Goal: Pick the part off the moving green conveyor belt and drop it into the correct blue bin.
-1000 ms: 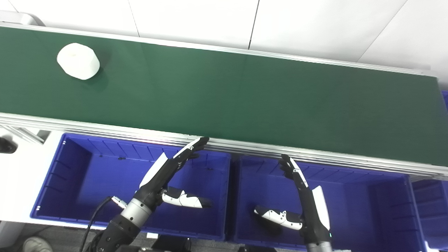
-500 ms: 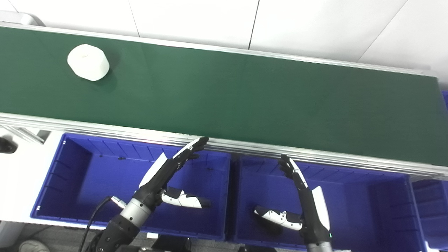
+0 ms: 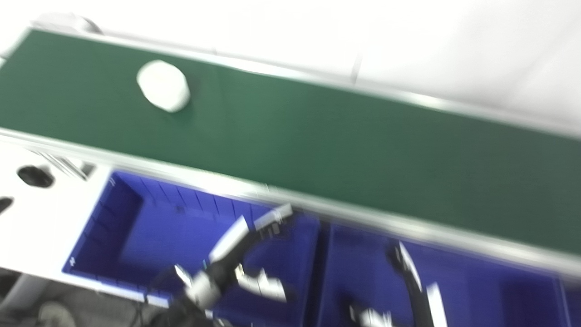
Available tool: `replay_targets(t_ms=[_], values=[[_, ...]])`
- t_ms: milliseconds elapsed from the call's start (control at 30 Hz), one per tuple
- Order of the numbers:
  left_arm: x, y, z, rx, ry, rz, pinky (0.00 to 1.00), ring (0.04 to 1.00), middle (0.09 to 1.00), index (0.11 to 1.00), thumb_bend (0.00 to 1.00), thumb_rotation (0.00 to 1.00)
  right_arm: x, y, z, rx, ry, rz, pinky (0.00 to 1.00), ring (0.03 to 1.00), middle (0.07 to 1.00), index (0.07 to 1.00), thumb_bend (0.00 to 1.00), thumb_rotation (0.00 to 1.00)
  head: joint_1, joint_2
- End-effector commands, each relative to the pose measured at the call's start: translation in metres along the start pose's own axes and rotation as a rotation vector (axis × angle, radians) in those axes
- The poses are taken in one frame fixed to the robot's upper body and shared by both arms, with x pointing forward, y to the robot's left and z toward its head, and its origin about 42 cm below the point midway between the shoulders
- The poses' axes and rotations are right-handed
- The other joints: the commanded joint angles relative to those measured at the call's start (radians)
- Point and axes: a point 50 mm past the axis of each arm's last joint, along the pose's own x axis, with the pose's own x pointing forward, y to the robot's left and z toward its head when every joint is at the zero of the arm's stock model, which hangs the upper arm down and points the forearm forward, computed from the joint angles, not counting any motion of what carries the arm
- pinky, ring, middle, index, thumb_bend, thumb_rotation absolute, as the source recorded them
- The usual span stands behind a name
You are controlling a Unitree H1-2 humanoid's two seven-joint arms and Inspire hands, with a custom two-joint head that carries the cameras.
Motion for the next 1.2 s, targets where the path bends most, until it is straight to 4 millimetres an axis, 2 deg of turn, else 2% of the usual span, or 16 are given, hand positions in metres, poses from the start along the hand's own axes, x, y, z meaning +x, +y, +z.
replay_targets(t_ms=[0,133,300,567,767,933,967,1167], values=[[0.002,0.002,0.007,0.015,-0.051,0.023,0.78,0.868,0.905,0.878,1.0,0.33,0.002,-0.001,0.005,0.016,-0.068,-0.036,0.86,0.871,0.886,0.934,0.88,0.44,0.003,-0.008],[0.004,0.001,0.006,0.016,-0.057,0.023,0.77,0.867,0.896,0.866,1.0,0.31,0.002,-0.001,0.003,0.017,-0.07,-0.036,0.88,0.872,0.883,0.933,0.87,0.42,-0.005,-0.018],[0.005,0.002,0.002,0.011,-0.061,0.02,0.77,0.865,0.895,0.865,1.0,0.31,0.003,0.001,0.001,0.019,-0.067,-0.042,0.85,0.862,0.872,0.925,0.87,0.39,-0.013,-0.042],[0.009,0.002,-0.004,0.019,-0.06,0.016,0.76,0.856,0.886,0.861,1.0,0.32,0.006,0.003,-0.003,0.022,-0.057,-0.039,0.85,0.86,0.866,0.928,0.87,0.38,-0.005,-0.079],[0.012,0.004,-0.006,0.013,-0.069,0.03,0.75,0.851,0.878,0.853,1.0,0.3,0.01,0.004,-0.008,0.014,-0.053,-0.032,0.85,0.859,0.868,0.929,0.88,0.38,-0.004,-0.09],[0.015,0.007,0.004,-0.015,-0.115,0.086,0.73,0.822,0.849,0.826,1.0,0.32,0.012,0.006,-0.008,0.007,-0.057,-0.038,0.86,0.862,0.863,0.924,0.88,0.38,-0.002,-0.087],[0.016,0.007,0.007,-0.029,-0.126,0.093,0.72,0.815,0.844,0.821,1.0,0.3,0.013,0.006,-0.008,0.007,-0.058,-0.038,0.86,0.861,0.864,0.926,0.88,0.38,-0.002,-0.087],[0.018,0.019,0.037,-0.075,-0.246,0.129,0.71,0.807,0.843,0.816,1.0,0.26,0.014,0.009,-0.007,0.006,-0.07,-0.05,0.84,0.847,0.854,0.917,0.88,0.37,-0.006,-0.088]])
